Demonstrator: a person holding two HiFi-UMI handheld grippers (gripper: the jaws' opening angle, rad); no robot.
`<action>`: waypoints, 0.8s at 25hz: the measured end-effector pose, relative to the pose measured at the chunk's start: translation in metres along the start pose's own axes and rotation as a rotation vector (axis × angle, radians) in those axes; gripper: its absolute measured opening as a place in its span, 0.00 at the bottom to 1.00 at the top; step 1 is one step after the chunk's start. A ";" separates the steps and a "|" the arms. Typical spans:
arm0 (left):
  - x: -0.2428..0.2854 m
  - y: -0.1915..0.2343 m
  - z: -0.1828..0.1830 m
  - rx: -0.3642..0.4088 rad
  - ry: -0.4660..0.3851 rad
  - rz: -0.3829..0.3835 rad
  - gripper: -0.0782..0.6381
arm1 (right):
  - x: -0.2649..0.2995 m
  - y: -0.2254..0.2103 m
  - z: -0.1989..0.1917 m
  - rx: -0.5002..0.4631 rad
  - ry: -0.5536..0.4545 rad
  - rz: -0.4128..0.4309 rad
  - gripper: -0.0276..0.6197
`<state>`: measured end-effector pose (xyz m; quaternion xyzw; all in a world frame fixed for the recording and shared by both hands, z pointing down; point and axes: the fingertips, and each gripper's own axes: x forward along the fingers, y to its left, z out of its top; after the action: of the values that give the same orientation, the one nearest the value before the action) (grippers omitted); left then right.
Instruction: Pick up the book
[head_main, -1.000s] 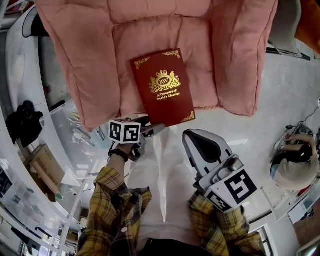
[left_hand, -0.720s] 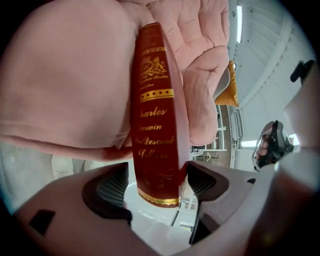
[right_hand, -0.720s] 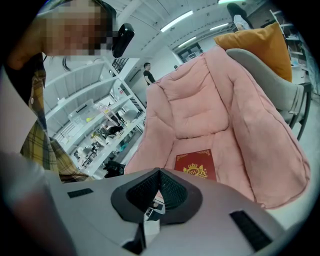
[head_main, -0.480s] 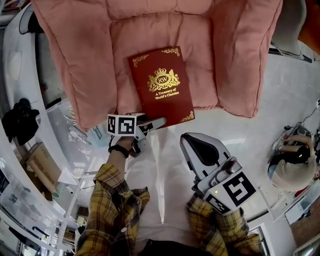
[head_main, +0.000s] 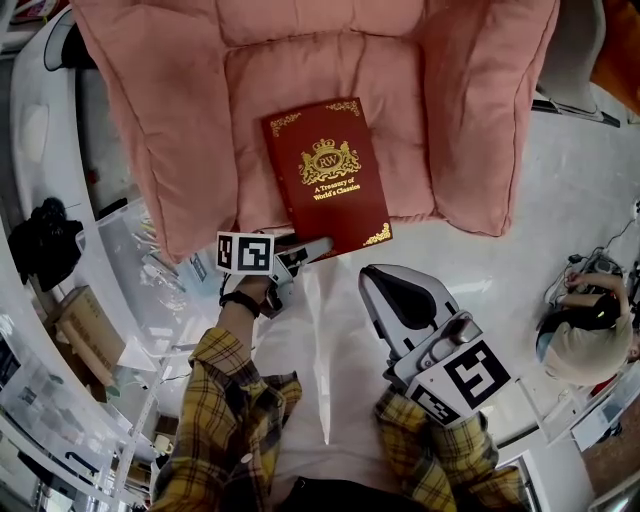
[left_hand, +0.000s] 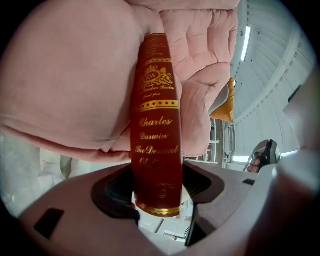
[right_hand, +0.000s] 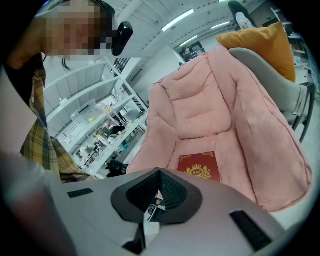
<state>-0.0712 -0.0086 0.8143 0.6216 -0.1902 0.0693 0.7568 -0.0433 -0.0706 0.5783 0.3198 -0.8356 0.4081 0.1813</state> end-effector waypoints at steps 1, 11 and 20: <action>0.000 -0.001 0.000 -0.004 -0.005 0.001 0.51 | -0.001 0.000 0.001 0.000 -0.002 0.000 0.07; -0.011 -0.025 -0.004 -0.055 -0.053 0.002 0.48 | -0.014 0.014 0.024 -0.023 -0.032 0.002 0.06; -0.033 -0.053 -0.006 -0.127 -0.112 -0.022 0.47 | -0.029 0.027 0.044 -0.058 -0.053 0.004 0.07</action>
<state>-0.0818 -0.0103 0.7525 0.5773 -0.2294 0.0137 0.7835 -0.0423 -0.0823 0.5203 0.3235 -0.8523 0.3753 0.1675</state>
